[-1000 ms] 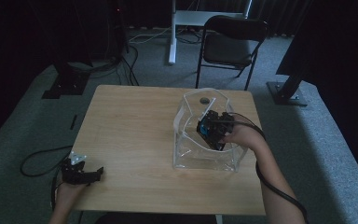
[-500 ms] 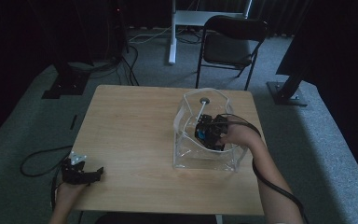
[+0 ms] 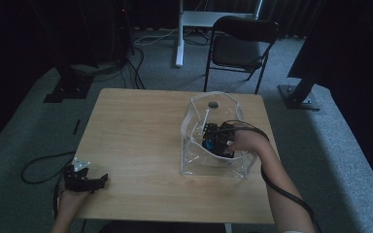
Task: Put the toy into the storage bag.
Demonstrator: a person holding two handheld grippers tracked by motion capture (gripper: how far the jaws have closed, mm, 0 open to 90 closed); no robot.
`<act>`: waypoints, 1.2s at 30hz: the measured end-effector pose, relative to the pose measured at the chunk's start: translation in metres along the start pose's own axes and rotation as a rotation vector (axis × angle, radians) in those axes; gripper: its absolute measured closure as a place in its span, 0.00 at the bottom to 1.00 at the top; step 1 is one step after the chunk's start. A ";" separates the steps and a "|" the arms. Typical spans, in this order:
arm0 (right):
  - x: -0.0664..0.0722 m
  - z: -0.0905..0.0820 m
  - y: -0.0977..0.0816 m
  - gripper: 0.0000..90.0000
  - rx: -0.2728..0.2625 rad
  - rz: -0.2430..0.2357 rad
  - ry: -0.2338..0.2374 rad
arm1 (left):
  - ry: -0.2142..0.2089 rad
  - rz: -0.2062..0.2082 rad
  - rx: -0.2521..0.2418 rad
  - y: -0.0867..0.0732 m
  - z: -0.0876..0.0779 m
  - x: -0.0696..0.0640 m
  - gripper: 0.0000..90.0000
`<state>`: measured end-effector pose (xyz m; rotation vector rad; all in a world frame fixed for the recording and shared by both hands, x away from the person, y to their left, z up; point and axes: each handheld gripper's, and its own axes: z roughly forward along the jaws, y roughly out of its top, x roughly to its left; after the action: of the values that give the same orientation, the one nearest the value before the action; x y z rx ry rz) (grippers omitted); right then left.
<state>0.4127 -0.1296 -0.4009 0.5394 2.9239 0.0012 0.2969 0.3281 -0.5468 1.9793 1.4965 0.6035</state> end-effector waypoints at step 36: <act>0.001 -0.007 -0.001 0.15 -0.064 0.034 0.119 | -0.003 0.001 -0.002 0.000 0.000 -0.001 0.00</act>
<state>0.4103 -0.1298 -0.3944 0.5991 3.0174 0.1357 0.2963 0.3277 -0.5470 1.9787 1.4921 0.6019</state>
